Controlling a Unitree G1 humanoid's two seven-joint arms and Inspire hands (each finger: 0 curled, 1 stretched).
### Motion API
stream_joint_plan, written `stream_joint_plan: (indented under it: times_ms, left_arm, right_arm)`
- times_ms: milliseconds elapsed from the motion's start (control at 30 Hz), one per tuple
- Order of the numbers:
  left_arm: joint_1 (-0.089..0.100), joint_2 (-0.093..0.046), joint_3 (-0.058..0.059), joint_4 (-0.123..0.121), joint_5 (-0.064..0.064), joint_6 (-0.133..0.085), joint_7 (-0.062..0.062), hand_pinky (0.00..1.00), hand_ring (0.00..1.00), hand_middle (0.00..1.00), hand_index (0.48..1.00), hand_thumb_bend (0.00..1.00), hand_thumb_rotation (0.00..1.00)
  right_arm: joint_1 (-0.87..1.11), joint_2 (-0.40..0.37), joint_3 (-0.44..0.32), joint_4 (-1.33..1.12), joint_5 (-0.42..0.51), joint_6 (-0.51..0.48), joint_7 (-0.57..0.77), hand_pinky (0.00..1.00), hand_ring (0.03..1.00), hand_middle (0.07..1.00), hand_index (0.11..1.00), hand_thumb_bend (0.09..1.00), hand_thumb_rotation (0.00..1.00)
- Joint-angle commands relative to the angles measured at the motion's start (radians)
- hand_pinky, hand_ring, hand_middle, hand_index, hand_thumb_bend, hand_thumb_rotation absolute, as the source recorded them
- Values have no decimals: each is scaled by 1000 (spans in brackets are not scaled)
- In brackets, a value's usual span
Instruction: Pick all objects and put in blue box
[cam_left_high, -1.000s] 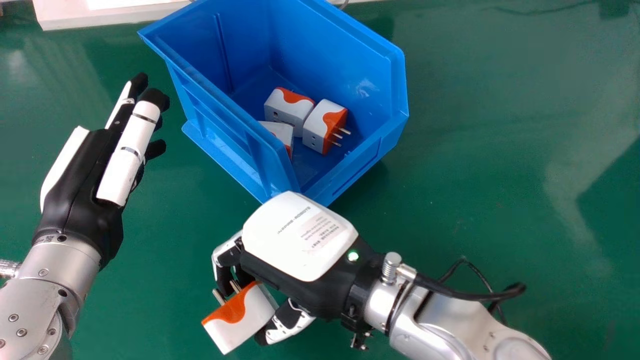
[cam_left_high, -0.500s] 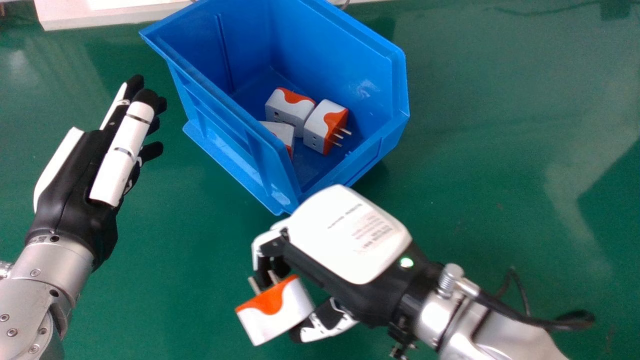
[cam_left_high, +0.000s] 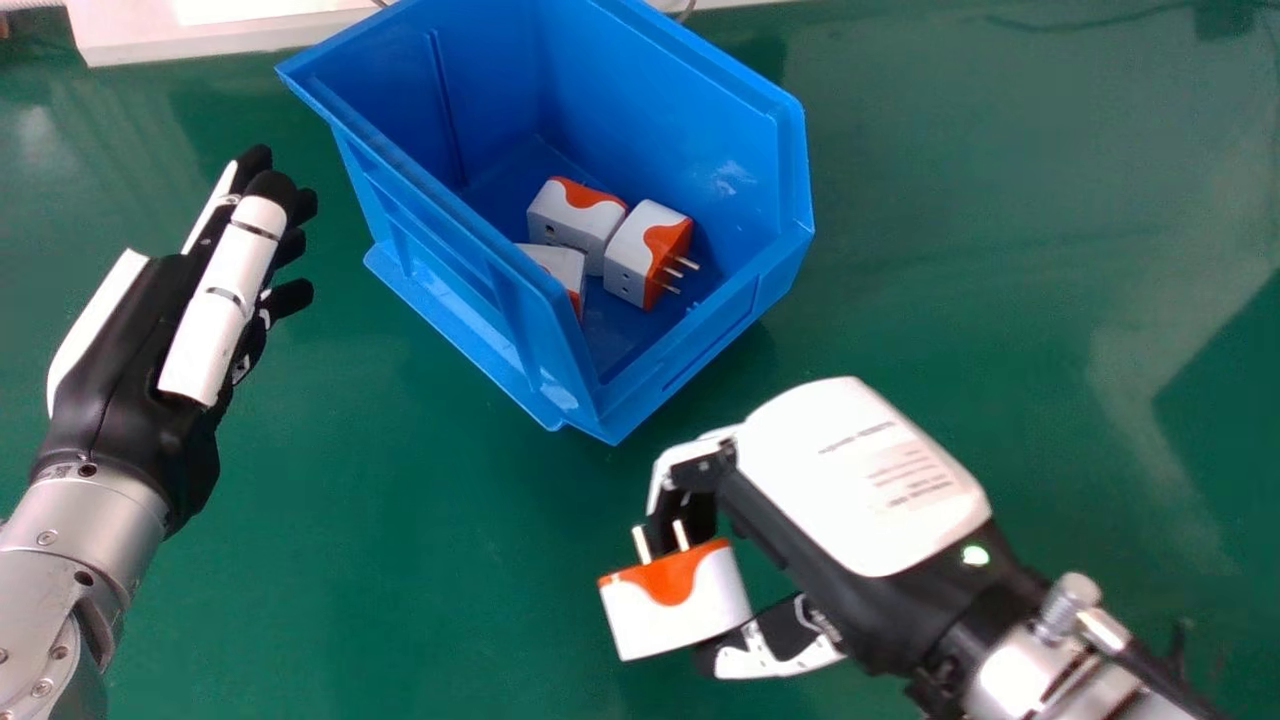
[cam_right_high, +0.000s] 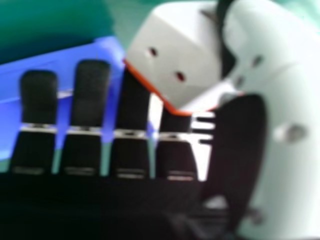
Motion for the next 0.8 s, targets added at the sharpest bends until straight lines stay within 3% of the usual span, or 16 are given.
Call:
stream_joint_plan:
  times_ms: [0, 300, 767]
  left_arm:
    - [-15, 13, 11, -5, -11, -2, 1, 939, 974, 959, 1000, 422, 1000]
    - [-18, 15, 13, -5, -18, 5, 5, 946, 977, 964, 1000, 427, 1000]
    - [-2, 12, 13, -24, -22, 9, 4, 945, 977, 966, 1000, 430, 1000]
  right_arm:
    - [9, 0, -40, -51, -3, 4, -12, 352, 442, 511, 488, 500, 0]
    - [-51, 37, -127, -3, 70, 6, -50, 344, 436, 520, 480, 498, 0]
    - [-220, 104, -117, 78, -15, 62, -85, 343, 429, 520, 503, 496, 0]
